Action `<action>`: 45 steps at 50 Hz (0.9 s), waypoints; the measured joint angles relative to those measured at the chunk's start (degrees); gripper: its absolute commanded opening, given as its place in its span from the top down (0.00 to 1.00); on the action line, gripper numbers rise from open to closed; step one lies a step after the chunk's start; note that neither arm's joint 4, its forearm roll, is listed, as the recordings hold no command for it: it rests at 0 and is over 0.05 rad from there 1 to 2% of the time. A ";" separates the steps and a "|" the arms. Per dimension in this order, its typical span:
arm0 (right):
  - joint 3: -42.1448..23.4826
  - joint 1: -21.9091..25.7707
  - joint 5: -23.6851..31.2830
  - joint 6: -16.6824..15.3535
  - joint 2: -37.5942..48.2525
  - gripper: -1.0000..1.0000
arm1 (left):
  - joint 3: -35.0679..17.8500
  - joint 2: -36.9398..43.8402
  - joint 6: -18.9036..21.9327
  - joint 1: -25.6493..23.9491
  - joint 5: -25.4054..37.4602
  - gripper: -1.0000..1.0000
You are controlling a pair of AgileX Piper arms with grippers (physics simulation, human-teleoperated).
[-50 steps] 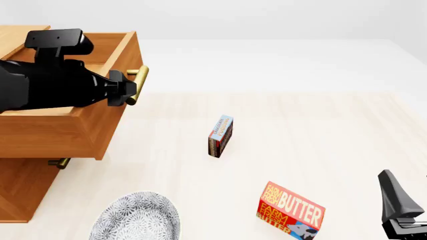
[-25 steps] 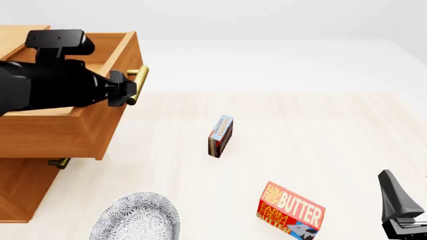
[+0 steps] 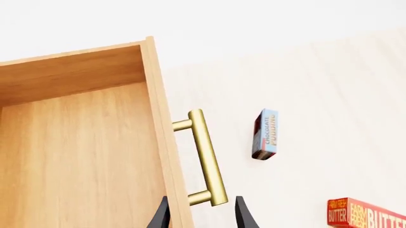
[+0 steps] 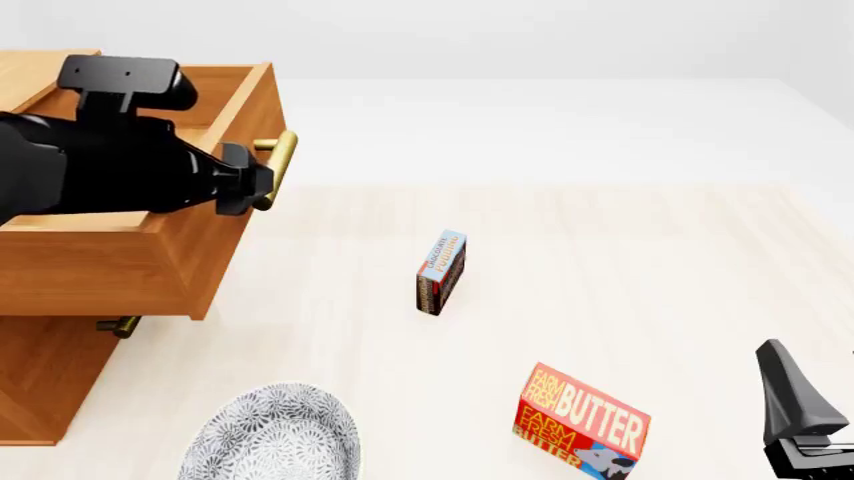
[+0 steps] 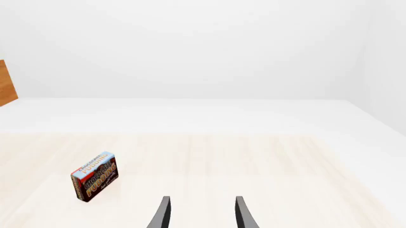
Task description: Put the chocolate pudding in the top drawer of the cabinet and close it.
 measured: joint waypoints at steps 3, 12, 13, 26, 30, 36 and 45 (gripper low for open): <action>0.00 0.00 0.00 0.00 0.00 0.00 | -0.21 0.11 -0.07 -0.12 0.36 0.00; 0.00 0.00 0.00 0.00 0.00 0.00 | -0.87 0.40 -0.12 -0.43 1.51 0.00; 0.00 0.00 0.00 0.00 0.00 0.00 | -0.90 0.43 -0.10 -0.46 1.55 0.00; 0.00 0.00 0.00 0.00 0.00 0.00 | -0.87 -0.92 0.01 -1.02 2.23 0.00; 0.00 0.00 0.00 0.00 0.00 0.00 | -0.90 -2.18 0.27 -1.06 2.76 0.00; 0.00 0.00 0.00 0.00 0.00 0.00 | -1.25 -4.83 1.79 -1.58 2.80 0.00; 0.00 0.00 0.01 0.00 0.00 0.00 | -4.46 -9.95 6.90 -4.78 0.55 0.00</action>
